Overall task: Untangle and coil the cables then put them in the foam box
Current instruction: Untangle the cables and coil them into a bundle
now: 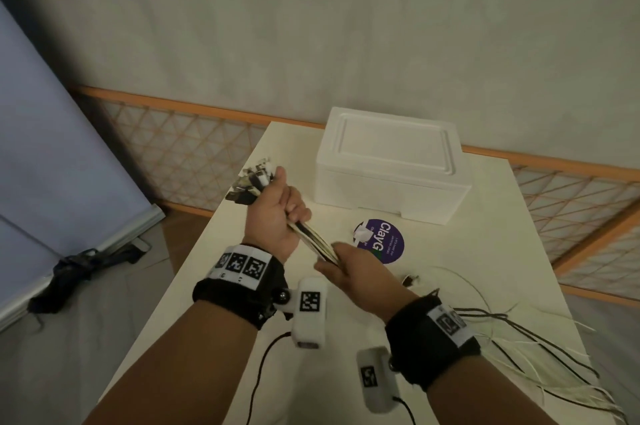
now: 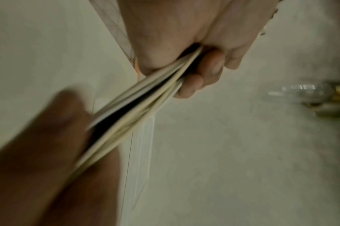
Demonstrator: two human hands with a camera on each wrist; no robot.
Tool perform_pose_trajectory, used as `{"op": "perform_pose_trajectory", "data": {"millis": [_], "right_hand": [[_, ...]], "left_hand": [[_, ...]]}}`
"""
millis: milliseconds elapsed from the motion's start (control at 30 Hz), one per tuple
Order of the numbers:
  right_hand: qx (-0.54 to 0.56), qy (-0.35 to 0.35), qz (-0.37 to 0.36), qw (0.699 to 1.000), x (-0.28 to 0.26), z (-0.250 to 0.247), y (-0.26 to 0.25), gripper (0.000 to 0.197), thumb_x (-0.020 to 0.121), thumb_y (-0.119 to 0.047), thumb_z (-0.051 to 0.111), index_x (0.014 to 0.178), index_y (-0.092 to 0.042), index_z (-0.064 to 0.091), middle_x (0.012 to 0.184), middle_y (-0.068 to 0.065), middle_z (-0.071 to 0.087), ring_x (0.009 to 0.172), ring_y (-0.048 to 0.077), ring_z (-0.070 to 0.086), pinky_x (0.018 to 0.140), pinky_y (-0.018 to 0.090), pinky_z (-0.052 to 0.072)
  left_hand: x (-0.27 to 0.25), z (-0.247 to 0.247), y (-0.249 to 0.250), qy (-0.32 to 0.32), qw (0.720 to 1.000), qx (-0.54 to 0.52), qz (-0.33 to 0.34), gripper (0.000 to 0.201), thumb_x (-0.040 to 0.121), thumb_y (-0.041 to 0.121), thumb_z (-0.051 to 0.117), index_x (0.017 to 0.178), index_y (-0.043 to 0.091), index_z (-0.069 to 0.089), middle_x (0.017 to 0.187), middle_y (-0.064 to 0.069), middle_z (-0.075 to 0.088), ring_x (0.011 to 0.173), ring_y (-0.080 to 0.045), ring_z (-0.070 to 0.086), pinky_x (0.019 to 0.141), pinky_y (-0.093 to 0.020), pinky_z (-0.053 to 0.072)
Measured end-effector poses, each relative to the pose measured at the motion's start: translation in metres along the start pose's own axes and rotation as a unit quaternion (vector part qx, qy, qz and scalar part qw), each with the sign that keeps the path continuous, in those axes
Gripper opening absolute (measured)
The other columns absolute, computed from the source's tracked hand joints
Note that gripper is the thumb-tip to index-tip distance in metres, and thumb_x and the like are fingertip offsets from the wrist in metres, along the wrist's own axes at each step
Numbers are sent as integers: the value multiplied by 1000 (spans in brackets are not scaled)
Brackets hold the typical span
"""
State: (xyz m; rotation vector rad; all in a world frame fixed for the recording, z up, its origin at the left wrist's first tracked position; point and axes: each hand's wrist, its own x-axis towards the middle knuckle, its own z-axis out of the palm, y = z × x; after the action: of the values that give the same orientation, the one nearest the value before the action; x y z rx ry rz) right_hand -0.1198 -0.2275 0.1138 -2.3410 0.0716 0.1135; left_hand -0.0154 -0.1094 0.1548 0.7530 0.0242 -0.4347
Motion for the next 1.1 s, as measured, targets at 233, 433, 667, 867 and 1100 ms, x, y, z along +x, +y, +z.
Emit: {"op": "perform_pose_trajectory", "data": {"millis": [233,433,667,867,1100], "right_hand": [[-213,27,60,975,-29,4,57,23,91,-37,50,105,-18,50,95,4,65,90,27,61,67,31,40],[-300,90,221,924,-68,-36,114,18,84,-36,56,92,-20,55,84,3,68,84,30,65,65,31,45],[-310,-48,286,905,-51,-59,122,112,58,-58,77,147,-32,15,145,3,33,134,26,33,109,54,19],[37,139,-15,990,-12,-16,18,13,96,-27,53,102,-26,64,95,-9,67,84,10,61,81,29,48],[-102,-43,167,980,-28,26,85,45,96,-57,31,106,-27,64,106,0,67,101,22,61,85,33,45]], "left_hand": [[6,-29,18,58,997,-38,18,57,97,34,50,44,21,33,42,6,30,31,-7,24,37,-16,26],[17,-52,30,109,992,-56,45,56,95,36,53,45,20,31,41,6,29,31,-8,22,38,-16,23],[10,-51,-12,66,997,-26,9,64,98,40,44,38,20,34,39,5,32,31,-8,26,41,-17,27],[0,-21,-31,35,999,32,2,64,99,39,42,38,22,35,40,5,32,33,-8,25,41,-21,27],[10,-16,1,17,998,-10,57,58,96,39,48,42,20,39,41,6,35,33,-7,26,41,-20,27]]}}
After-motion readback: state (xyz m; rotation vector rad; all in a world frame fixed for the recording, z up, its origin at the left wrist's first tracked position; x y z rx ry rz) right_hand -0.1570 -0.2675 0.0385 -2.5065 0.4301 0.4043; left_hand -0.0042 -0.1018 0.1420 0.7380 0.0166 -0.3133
